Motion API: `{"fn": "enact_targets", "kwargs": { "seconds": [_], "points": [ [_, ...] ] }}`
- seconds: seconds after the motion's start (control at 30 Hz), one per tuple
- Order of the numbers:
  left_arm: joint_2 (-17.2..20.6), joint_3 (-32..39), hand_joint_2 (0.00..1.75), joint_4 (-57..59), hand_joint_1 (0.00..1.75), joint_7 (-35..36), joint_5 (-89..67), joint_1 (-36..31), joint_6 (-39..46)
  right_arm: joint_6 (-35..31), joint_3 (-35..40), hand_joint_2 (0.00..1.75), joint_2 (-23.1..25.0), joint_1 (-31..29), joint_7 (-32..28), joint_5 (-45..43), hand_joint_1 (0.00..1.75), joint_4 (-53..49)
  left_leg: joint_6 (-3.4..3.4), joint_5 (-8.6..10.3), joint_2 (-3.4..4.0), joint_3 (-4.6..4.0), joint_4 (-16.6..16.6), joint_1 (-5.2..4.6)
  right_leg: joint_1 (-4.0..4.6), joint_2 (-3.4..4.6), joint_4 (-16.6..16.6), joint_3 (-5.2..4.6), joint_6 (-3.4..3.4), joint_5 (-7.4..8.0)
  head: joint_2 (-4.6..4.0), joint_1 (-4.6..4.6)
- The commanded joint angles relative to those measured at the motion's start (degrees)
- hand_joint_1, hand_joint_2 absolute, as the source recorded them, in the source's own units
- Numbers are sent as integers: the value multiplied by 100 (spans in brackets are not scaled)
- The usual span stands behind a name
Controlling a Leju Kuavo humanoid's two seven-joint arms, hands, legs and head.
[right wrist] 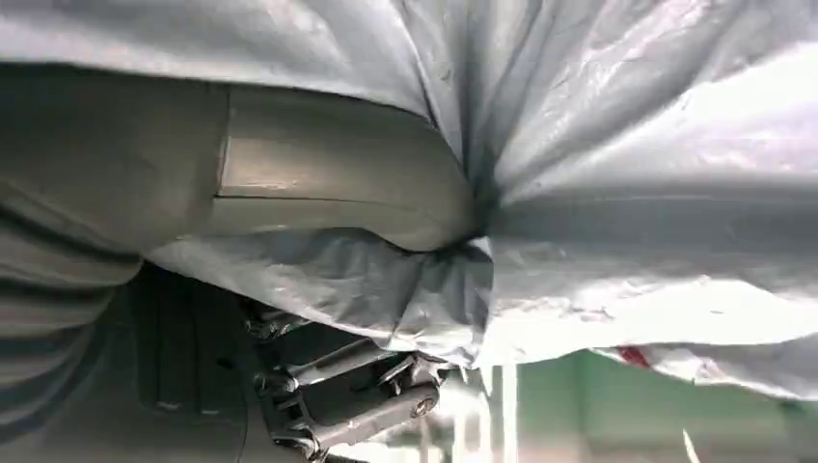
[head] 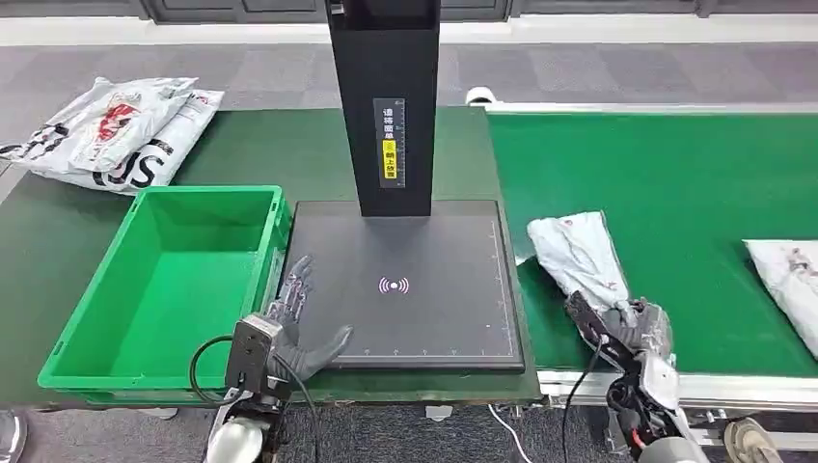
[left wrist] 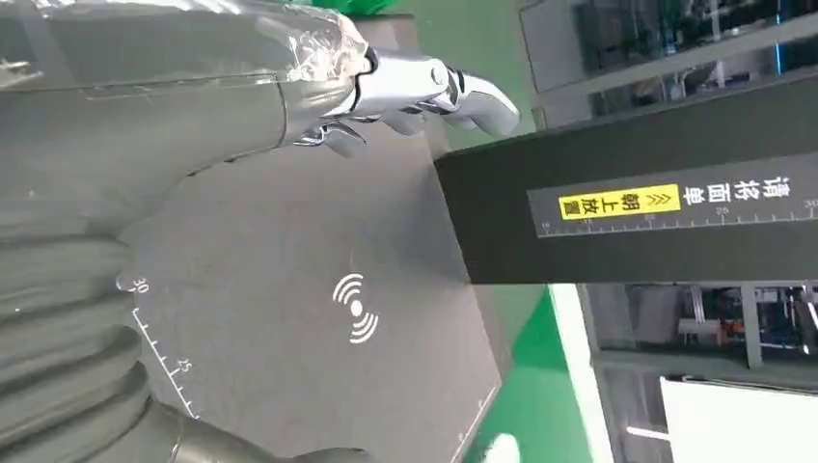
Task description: Moved the parcel from conveyor to table for the left to box.
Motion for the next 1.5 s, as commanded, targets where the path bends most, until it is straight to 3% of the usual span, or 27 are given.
{"fn": "enact_targets", "kwargs": {
  "seconds": [0.03, 0.2, 0.27, 0.37, 0.53, 0.6, 0.7, 0.73, 0.9, 1.2, 1.27, 1.5],
  "points": [
    [-96, 156, 175, 272, 0, -32, -113, -103, 28, -598, -79, 175, 906, 945, -1951, -1533, 175, -4662, -2, -2, 11, -7, -1, -3, -2, 10, 4, -14, -5, -1, 0, 0],
    [-116, 124, 175, 428, 0, -67, -124, -227, 26, -598, 104, 175, 962, 1062, -1867, -1536, 175, -5097, -2, -1, -14, -11, -3, 0, 4, -3, 2, -14, -7, -4, 0, 0],
    [-119, 118, 175, 444, 0, -101, -122, -251, 18, -598, -97, 175, 1273, 957, -2881, -2107, 175, -5337, -2, -1, -14, -4, -5, -2, 6, -5, 0, -8, -8, -7, -2, 0],
    [-132, 105, 175, 531, 0, -142, -115, -351, -3, -598, 467, 175, 1294, 934, -2959, -2452, 175, -5877, -1, -3, -2, -15, 0, 0, 2, 4, 7, -19, -6, -6, -2, 0],
    [-70, 55, 175, 652, 0, -225, -54, -535, -34, -591, 2093, 175, 746, 812, -2501, -2323, 175, -5508, -2, 0, 5, -8, -5, 3, 5, 8, -1, -16, -8, -2, -2, 0],
    [-6, 0, 175, 787, 0, -300, 65, -712, 15, -150, 2953, 175, 562, 511, -1766, -1468, 175, -4591, -1, 0, 17, -5, -7, 4, 6, 19, -5, -14, -8, 2, 0, 0],
    [73, -22, 175, 783, 0, -312, 140, -797, 35, 209, 3623, 175, 590, 123, -1307, -1100, 175, -3501, -6, 1, 26, 2, -9, 6, 8, 32, -4, -10, -11, 5, 0, 0],
    [79, -24, 175, 771, 0, -311, 145, -797, 34, 115, 3650, 175, 611, 97, -1313, -1110, 175, -3378, -8, 2, 46, 12, -16, 11, 14, 50, -14, -4, -14, 14, 0, 0],
    [84, -39, 175, 757, 0, -309, 158, -775, 34, 83, 3691, 175, 539, 62, -1338, -1182, 175, -3356, -12, 11, -3, 0, -11, 12, 14, 3, -5, -7, -14, 2, 0, 0],
    [81, -43, 175, 757, 0, -309, 162, -771, 36, 85, 3692, 175, 511, 78, -1335, -1186, 175, -3436, -13, 8, -9, -11, -6, 13, 14, 2, -2, -14, -15, 2, 0, 0],
    [127, -65, 175, 739, 0, -310, 182, -751, 55, 714, 3863, 175, 470, 31, -1003, -1102, 175, -3252, -13, 9, -8, -10, -9, 12, 13, 2, -4, -14, -15, 3, -2, 0],
    [216, -61, 175, 647, 0, -247, 226, -760, 78, 1445, 4208, 175, 569, -101, -233, -804, 175, -2179, -15, 10, -1, -1, -16, 14, 17, 4, -11, -7, -16, 4, 0, 0]
  ]
}}
